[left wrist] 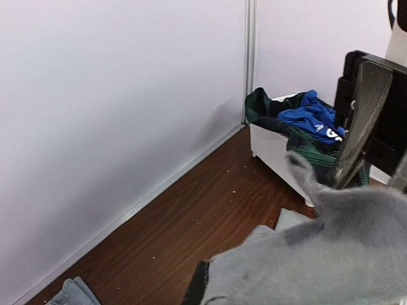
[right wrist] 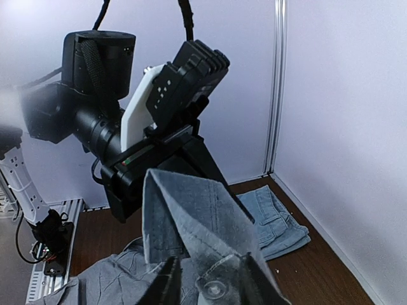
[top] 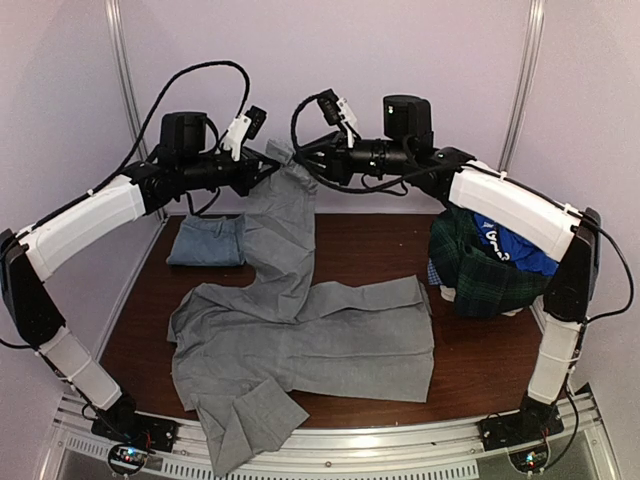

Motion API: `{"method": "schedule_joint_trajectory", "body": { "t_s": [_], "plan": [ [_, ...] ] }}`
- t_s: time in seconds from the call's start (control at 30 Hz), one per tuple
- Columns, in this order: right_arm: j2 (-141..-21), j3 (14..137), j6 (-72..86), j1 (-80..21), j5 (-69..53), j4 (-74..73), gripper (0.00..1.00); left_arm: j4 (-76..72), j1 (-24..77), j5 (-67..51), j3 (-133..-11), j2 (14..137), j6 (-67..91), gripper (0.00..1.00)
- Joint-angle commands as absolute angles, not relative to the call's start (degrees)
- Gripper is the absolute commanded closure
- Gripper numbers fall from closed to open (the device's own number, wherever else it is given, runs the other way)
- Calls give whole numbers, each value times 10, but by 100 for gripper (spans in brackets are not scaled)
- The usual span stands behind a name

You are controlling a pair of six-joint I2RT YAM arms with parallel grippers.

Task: Fold and stack the mixed laundry pile
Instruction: Adjust the flattened shirt at the center of the board.

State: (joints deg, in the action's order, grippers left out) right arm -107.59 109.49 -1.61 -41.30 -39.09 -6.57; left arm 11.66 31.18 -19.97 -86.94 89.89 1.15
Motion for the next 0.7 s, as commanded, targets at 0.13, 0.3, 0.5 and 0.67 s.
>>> {"method": "schedule_joint_trajectory", "body": {
  "t_s": [0.13, 0.3, 0.5, 0.67],
  "plan": [
    [-999, 1010, 0, -374, -291, -63, 32, 96, 262, -77, -1023, 998, -23, 100],
    [-947, 907, -6, -360, -267, -74, 33, 87, 218, -57, -1192, 1127, -38, 100],
    [-899, 774, 30, -359, -275, -41, 34, 7, 190, -23, -1365, 1278, -49, 100],
    [-908, 724, 47, -359, -282, -41, 37, -92, 190, -9, -1404, 1354, -79, 100]
  ]
}}
